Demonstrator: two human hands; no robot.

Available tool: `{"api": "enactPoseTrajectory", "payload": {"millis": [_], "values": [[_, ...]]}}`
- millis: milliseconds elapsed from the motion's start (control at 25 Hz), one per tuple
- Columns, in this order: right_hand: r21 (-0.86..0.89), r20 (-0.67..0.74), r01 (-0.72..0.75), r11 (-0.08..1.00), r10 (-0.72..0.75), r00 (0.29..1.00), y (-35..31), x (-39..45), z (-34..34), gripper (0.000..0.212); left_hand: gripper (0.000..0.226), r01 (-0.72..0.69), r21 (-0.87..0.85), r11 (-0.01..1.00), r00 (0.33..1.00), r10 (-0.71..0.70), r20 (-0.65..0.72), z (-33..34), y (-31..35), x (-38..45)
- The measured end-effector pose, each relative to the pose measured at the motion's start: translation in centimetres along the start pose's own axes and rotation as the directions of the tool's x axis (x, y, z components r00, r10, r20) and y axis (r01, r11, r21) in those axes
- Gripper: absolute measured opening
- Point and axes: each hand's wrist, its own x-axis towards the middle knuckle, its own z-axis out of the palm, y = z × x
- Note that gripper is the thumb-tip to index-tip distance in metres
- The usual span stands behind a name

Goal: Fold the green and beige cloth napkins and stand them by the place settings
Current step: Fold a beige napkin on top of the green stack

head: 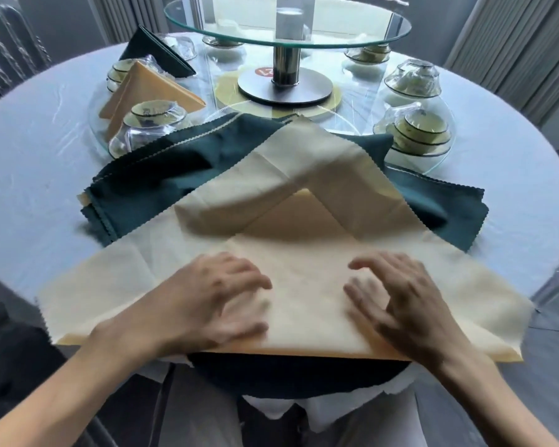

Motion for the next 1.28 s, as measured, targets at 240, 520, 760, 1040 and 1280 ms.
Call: {"api": "enactPoseTrajectory", "payload": {"millis": [240, 520, 760, 1040, 1280], "values": [[-0.244, 0.247, 0.032, 0.969, 0.030, 0.968, -1.4, -4.4, 2.4, 0.061, 0.066, -0.016, 0.240, 0.971, 1.000, 0.011, 0.024, 3.7, 1.1, -3.3], [-0.206, 0.373, 0.015, 0.979, 0.064, 0.925, 0.7, 2.0, 2.5, 0.093, 0.075, 0.098, 0.170, 0.981, 0.970, -0.132, 0.205, 2.2, -1.5, 1.6], [-0.064, 0.331, 0.095, 0.993, -0.068, 0.941, -0.1, -0.5, 1.1, 0.072, 0.055, -0.112, 0.221, 0.969, 0.993, 0.101, 0.064, 1.4, -1.0, -0.3], [-0.007, 0.097, 0.020, 1.000, -0.019, 0.995, -2.0, -4.2, 0.6, 0.047, 0.039, -0.158, 0.112, 0.981, 0.984, 0.166, -0.061, 1.5, 0.5, -2.8], [-0.220, 0.313, -0.099, 0.970, 0.167, 0.935, -2.1, -3.8, 2.0, 0.073, 0.050, 0.053, 0.088, 0.995, 0.998, -0.056, 0.029, 3.9, 2.0, -4.4]]}}
